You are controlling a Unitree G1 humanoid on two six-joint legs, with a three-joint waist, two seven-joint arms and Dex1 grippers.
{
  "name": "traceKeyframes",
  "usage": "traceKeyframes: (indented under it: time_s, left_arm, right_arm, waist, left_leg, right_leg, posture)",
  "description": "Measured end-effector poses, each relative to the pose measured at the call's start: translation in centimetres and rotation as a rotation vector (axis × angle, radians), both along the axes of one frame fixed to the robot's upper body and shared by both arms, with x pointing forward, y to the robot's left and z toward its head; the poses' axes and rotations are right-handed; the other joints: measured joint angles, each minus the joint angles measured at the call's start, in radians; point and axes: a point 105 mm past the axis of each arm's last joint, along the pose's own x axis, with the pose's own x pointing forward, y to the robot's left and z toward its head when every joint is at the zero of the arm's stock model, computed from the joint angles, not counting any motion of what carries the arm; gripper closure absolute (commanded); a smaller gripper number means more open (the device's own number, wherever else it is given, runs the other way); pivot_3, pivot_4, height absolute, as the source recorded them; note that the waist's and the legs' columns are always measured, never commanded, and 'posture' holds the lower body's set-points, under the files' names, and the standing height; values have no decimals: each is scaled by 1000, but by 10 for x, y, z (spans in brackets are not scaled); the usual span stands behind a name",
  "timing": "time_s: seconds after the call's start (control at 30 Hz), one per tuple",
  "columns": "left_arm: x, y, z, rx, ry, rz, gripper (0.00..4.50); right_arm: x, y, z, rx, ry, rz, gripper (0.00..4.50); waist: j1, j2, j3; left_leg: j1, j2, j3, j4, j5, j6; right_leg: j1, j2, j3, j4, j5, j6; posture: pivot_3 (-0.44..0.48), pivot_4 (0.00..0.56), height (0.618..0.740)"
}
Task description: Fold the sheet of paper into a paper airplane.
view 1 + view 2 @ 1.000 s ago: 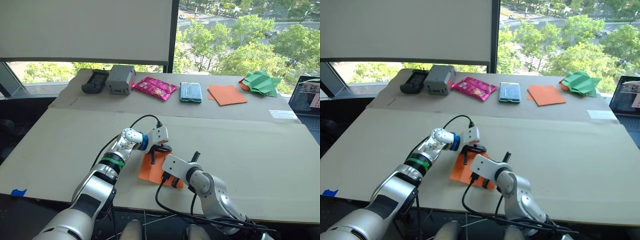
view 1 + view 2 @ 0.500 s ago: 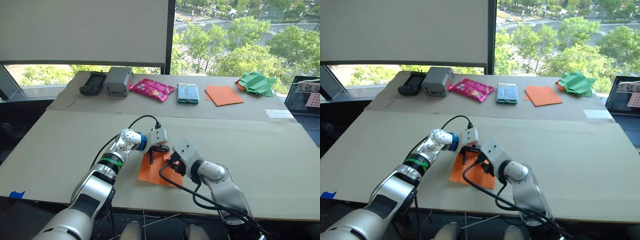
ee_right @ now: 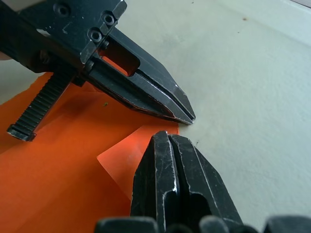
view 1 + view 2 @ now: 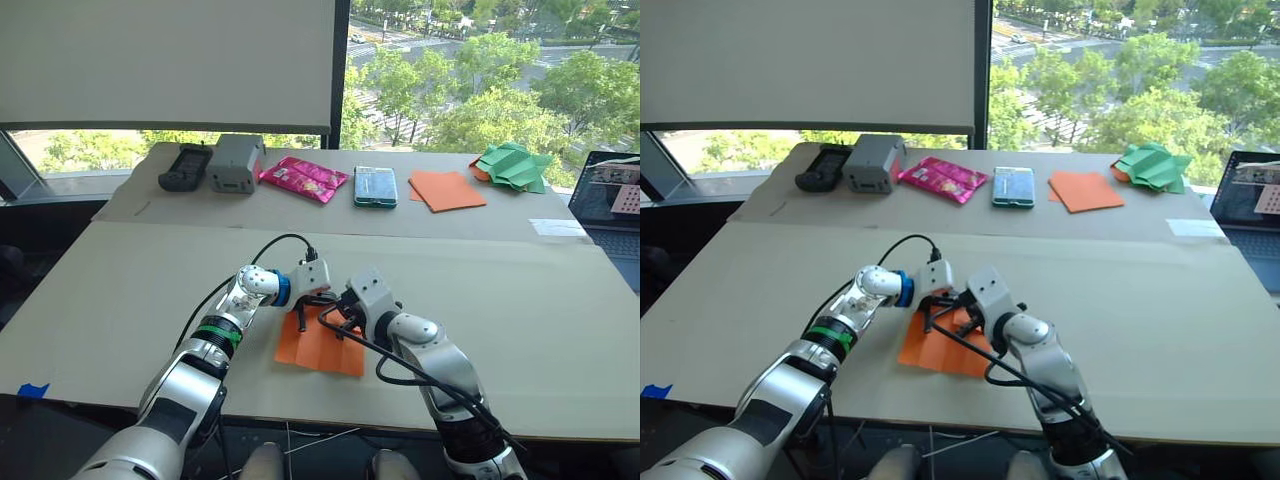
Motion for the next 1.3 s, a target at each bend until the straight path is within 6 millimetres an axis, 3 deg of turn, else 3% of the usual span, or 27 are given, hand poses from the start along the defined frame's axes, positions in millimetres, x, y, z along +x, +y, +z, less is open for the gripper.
traceKeyframes:
  time_s: [0.87,1.3]
  left_arm:
    - [-1,4,-3,16,-15,8,4500]
    - [-3,3,-5,27,-15,-8,4500]
  right_arm:
    - [10,3,-21,21,33,-46,4457]
    - [-3,-9,-27,37,47,-76,4457]
  waist:
    - [-12,0,-8]
    - [-10,-2,-12]
  left_leg:
    - [3,0,0,0,-4,-6]
    - [3,0,0,-1,-4,-6]
  right_leg:
    - [1,0,0,3,-2,0]
    - [1,0,0,3,-6,0]
  posture:
    - [0,150,702]
    - [0,150,702]
